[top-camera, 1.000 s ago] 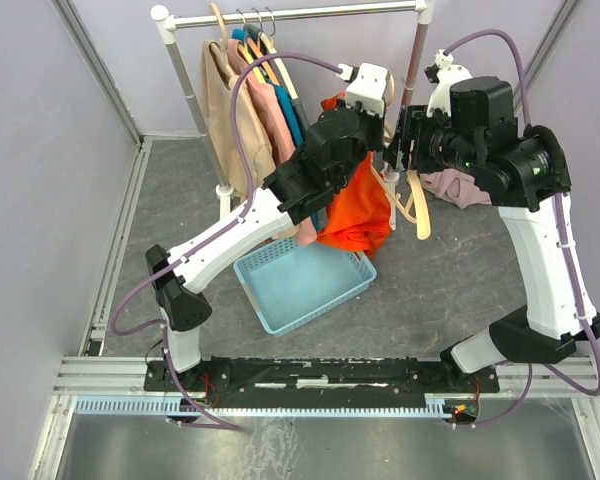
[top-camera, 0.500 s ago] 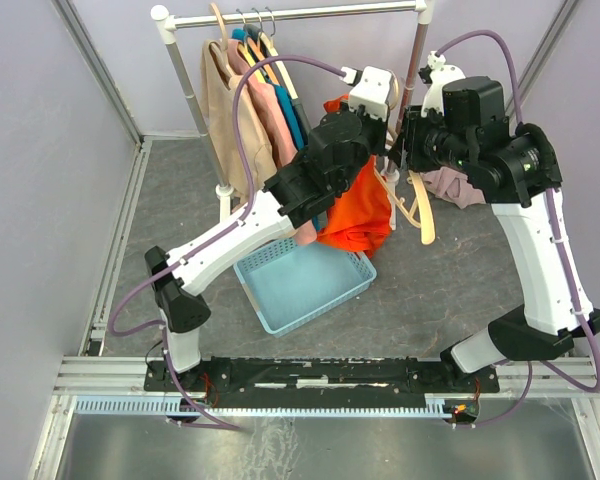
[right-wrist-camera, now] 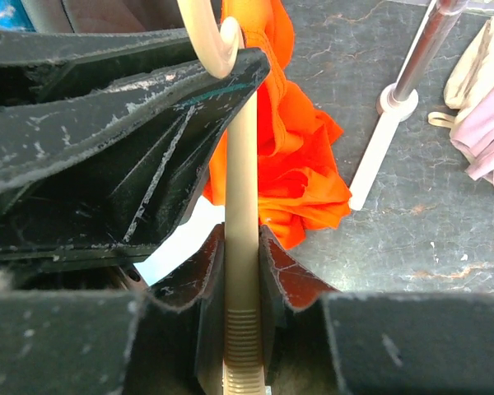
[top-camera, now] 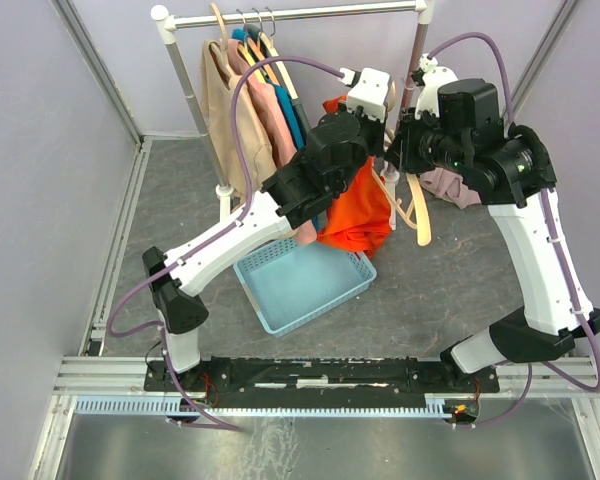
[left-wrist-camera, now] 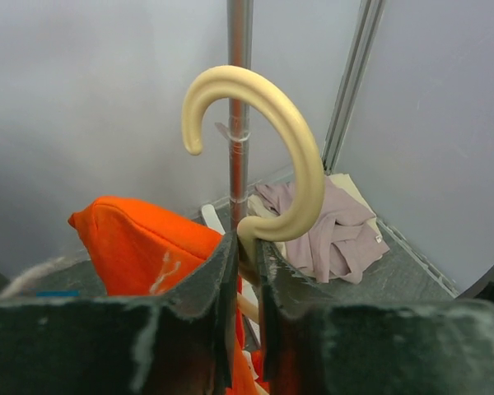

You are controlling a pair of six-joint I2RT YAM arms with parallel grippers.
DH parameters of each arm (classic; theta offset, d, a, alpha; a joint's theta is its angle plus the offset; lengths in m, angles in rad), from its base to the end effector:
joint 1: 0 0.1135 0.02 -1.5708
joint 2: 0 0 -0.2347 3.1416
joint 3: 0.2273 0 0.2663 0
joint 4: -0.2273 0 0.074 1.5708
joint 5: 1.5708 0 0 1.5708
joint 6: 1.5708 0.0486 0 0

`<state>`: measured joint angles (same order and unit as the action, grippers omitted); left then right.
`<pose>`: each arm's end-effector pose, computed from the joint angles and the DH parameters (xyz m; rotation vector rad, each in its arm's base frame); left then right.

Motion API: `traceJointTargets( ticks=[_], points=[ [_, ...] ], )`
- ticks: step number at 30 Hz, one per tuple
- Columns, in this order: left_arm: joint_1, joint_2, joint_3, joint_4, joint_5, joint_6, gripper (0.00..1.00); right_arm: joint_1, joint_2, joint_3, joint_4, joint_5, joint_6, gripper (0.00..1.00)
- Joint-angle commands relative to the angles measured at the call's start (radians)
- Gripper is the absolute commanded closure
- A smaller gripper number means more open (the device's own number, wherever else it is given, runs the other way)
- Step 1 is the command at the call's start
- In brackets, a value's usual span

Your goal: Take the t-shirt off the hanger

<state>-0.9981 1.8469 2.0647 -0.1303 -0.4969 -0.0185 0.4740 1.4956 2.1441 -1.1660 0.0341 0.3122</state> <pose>0.2582 -0.3578 0.4642 0.3291 1.4741 -0.4507 0.2494 0.1261 0.4914 -0.1502 2.1131 0.4384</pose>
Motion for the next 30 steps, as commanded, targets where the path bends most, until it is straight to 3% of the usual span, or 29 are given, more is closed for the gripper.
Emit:
traceJointTargets(
  ticks=[1,5,8,13,19,24,30],
  points=[
    [-0.007,-0.092,0.006,0.051,-0.027,0.023,0.71,-0.012,-0.027,0.008,0.075,0.053,-0.008,0.99],
    [-0.006,-0.111,-0.011,0.036,-0.049,0.043,0.43,-0.013,-0.033,0.027,0.08,0.052,0.002,0.99],
    [0.001,-0.138,-0.041,0.013,-0.074,0.048,0.32,-0.012,-0.039,0.032,0.081,0.056,0.007,0.99],
    [0.038,-0.232,-0.178,0.053,0.01,0.02,0.25,-0.016,-0.052,0.048,0.081,0.05,0.01,0.99],
    [0.26,-0.319,-0.375,0.182,0.493,-0.188,0.22,-0.018,-0.09,0.051,0.105,0.013,0.01,0.99],
    [0.276,-0.254,-0.298,0.124,0.646,-0.086,0.15,-0.018,-0.112,0.041,0.11,-0.022,0.024,0.99],
    [0.274,-0.183,-0.223,0.132,0.78,-0.091,0.15,-0.019,-0.14,0.006,0.132,-0.034,0.036,0.99]
  ],
)
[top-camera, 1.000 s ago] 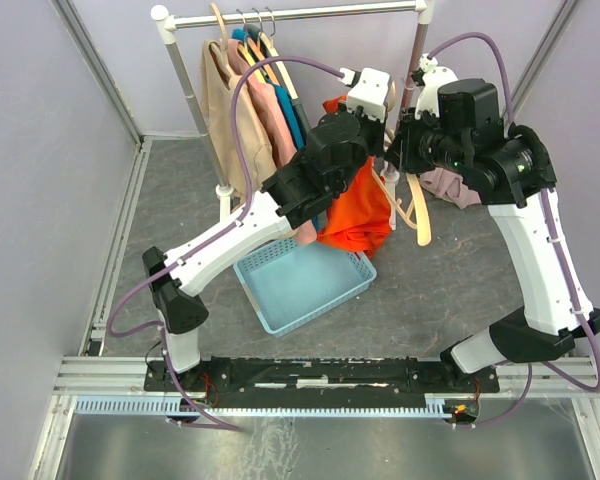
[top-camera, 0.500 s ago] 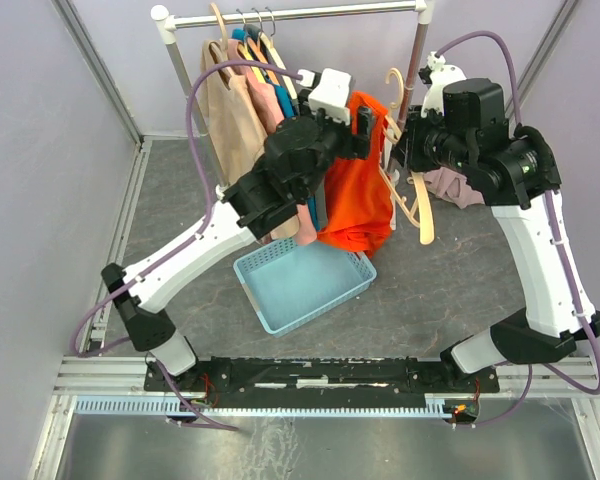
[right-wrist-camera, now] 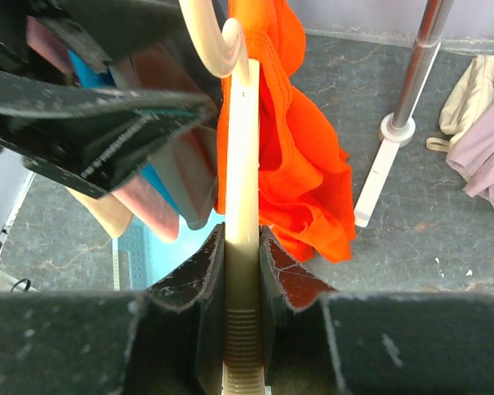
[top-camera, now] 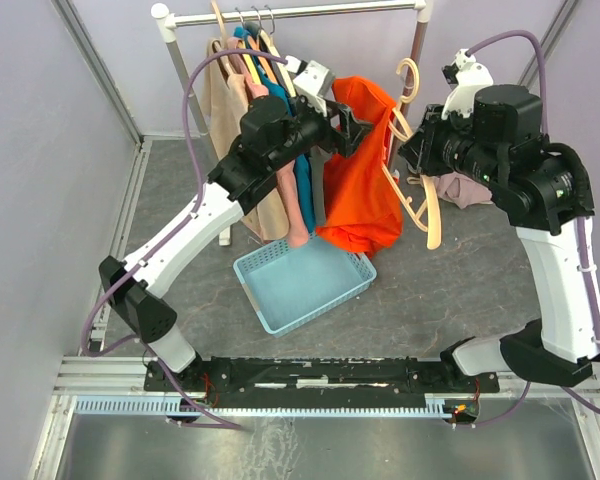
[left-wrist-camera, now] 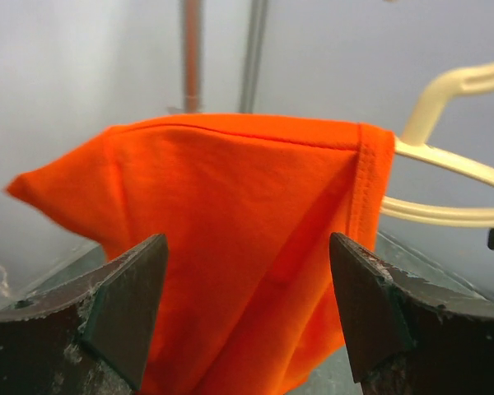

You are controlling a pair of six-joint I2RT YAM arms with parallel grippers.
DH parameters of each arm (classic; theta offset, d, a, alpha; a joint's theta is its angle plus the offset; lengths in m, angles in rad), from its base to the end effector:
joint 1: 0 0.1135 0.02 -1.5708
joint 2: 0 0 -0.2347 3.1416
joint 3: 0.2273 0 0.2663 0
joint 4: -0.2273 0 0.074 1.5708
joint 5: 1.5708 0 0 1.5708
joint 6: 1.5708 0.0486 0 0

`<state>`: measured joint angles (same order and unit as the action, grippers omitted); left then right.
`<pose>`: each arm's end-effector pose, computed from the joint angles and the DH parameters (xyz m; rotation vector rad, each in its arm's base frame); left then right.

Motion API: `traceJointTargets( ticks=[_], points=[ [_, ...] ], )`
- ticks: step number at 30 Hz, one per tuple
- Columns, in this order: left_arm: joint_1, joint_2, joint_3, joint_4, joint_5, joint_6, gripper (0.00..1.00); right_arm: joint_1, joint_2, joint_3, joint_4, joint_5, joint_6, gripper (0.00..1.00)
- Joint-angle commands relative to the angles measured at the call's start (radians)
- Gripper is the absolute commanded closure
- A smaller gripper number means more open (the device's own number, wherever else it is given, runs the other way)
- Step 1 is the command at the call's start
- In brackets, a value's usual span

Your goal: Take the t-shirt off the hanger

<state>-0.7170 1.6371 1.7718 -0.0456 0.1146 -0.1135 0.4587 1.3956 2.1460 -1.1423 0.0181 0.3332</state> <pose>0.3027 -0.2712 0.4529 0.5448 1.4282 -0.7530 0.2167 0.1060 0.5186 -0.1131 1.9933 0.4983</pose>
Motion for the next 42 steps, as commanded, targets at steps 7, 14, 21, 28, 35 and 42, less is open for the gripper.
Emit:
traceJointTargets(
  ticks=[7,14,21,28,35,42],
  points=[
    [-0.01,0.055,0.098,0.041,0.235,0.008,0.16,-0.003,-0.046,0.008,0.107,-0.015,0.015,0.99],
    [-0.012,0.074,0.107,0.035,0.249,0.01,0.18,-0.003,-0.05,0.009,0.113,-0.018,0.021,0.99],
    [-0.012,0.12,0.163,0.018,0.205,-0.004,0.62,-0.004,-0.053,0.009,0.115,-0.024,0.033,0.99],
    [-0.012,0.146,0.219,0.01,0.135,-0.015,0.97,-0.004,-0.069,-0.011,0.107,-0.019,0.039,0.99],
    [-0.01,0.154,0.296,-0.022,-0.141,-0.013,0.97,-0.003,-0.112,-0.05,0.091,-0.003,0.035,0.99],
    [-0.006,0.214,0.401,-0.085,-0.272,-0.006,0.97,-0.003,-0.183,-0.093,0.088,-0.001,0.019,0.99]
  ],
)
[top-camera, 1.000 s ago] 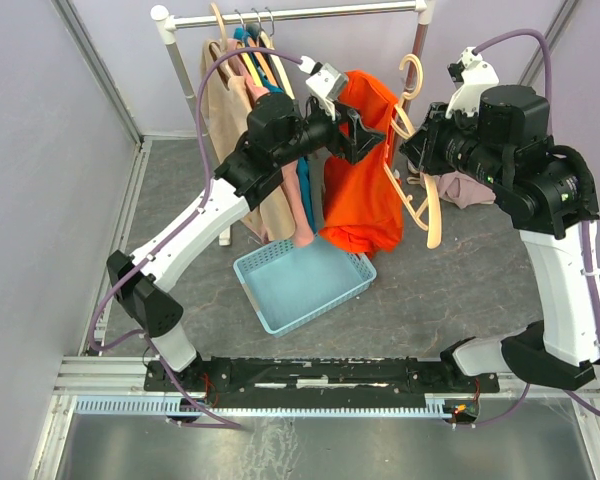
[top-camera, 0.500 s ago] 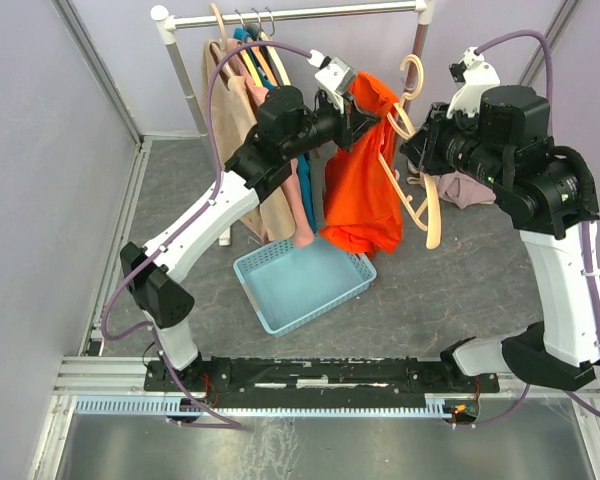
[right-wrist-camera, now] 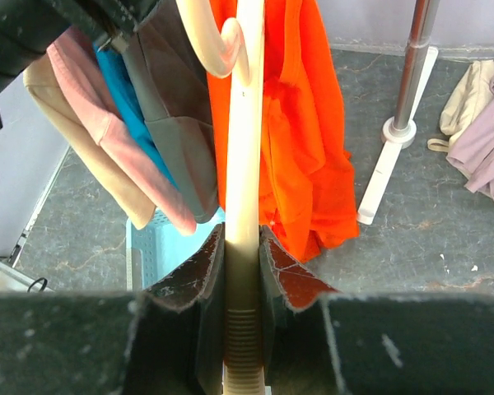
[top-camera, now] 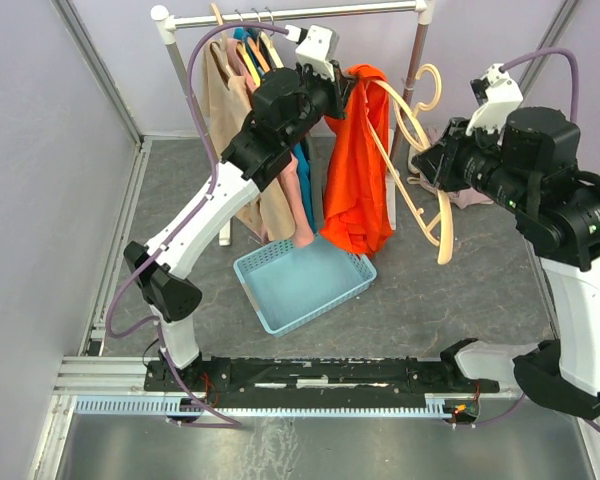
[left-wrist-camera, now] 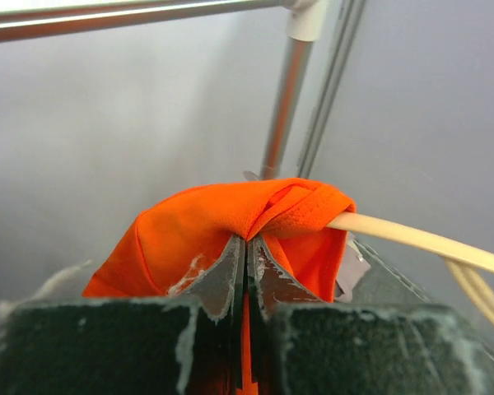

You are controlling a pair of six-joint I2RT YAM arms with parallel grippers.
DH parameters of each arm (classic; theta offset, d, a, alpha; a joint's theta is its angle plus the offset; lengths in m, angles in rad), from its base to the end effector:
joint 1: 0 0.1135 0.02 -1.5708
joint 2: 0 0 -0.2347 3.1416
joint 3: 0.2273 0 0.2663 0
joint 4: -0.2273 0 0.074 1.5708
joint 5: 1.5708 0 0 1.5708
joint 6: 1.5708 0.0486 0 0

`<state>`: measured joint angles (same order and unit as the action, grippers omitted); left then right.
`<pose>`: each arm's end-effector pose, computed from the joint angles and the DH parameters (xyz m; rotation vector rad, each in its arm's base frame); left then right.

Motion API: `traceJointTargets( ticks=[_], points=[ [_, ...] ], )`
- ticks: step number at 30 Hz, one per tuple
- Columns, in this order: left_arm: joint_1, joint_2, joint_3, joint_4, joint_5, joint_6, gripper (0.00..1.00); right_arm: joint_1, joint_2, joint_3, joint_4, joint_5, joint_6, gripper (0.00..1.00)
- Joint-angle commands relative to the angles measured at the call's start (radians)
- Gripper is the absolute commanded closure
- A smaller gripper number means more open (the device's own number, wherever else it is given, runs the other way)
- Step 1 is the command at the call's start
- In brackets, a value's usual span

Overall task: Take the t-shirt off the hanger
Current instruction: Remove the T-shirt from the hanger, then place the T-shirt in the bin.

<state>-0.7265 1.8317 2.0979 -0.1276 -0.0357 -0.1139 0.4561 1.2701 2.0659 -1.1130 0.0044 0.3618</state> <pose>0.3274 -0.2886 0.4833 0.4133 1.4066 -0.6633 0.1847 0.0904 0.5268 -0.0877 1.9241 0.5508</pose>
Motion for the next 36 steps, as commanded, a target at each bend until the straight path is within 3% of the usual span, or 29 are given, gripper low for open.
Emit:
traceJointTargets(
  ticks=[1,19,27,36],
  points=[
    [0.004,0.023,0.078,-0.007,-0.132,-0.006,0.97,0.0,-0.074,-0.02,0.061,0.012,-0.013,0.99],
    [0.032,0.095,0.155,-0.056,-0.162,-0.001,0.97,0.0,-0.202,-0.02,0.039,0.04,-0.031,0.99],
    [0.028,-0.01,0.113,0.061,0.125,-0.045,0.97,-0.002,-0.193,0.0,0.022,0.362,0.003,0.99],
    [0.029,-0.145,0.13,0.097,0.269,-0.236,0.97,-0.001,-0.131,-0.013,0.081,0.283,-0.038,0.99]
  ],
)
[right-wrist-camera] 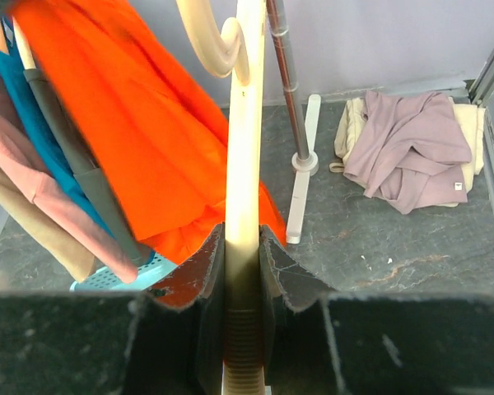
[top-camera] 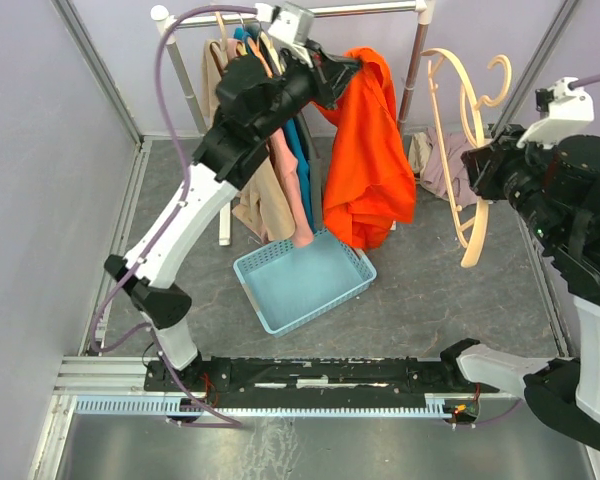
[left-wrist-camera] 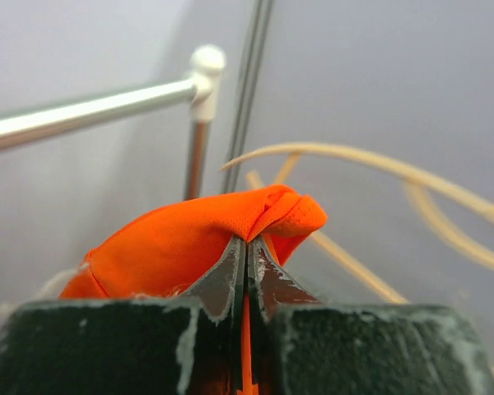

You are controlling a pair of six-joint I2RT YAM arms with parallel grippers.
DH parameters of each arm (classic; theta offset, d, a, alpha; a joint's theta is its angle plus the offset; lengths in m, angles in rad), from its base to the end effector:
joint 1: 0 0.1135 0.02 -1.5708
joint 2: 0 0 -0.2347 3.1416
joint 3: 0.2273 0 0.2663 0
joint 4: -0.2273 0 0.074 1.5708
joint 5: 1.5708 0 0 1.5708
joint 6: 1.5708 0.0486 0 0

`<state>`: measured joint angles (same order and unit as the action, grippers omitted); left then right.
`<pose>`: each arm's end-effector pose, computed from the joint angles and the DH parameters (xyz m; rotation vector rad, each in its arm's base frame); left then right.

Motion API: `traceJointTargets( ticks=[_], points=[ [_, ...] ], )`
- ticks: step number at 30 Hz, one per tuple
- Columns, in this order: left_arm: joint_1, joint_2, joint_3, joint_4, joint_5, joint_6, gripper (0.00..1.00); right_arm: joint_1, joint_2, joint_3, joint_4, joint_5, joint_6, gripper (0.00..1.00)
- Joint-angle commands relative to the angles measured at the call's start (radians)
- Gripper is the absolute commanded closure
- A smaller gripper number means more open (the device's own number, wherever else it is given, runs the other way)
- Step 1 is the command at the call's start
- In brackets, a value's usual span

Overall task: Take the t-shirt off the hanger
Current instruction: Place the T-shirt in the bin.

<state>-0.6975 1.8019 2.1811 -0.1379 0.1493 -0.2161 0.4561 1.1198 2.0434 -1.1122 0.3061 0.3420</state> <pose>0.3104 -0.2696 0.5229 0.4565 1.3077 -0.8685 0.1362 0.0505 0.5453 0.1229 1.7566 0.3131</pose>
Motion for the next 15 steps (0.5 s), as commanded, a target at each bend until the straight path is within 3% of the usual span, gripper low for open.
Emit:
traceJointTargets(
  ticks=[1,15],
  points=[
    [0.0,-0.125,0.054,0.103,0.1,-0.153,0.97,-0.001,0.021,0.006,0.084,-0.028,-0.015,0.99],
    [0.0,-0.222,0.07,0.265,0.238,-0.344,0.97,-0.001,-0.024,-0.094,0.123,-0.071,0.006,0.99]
  ],
)
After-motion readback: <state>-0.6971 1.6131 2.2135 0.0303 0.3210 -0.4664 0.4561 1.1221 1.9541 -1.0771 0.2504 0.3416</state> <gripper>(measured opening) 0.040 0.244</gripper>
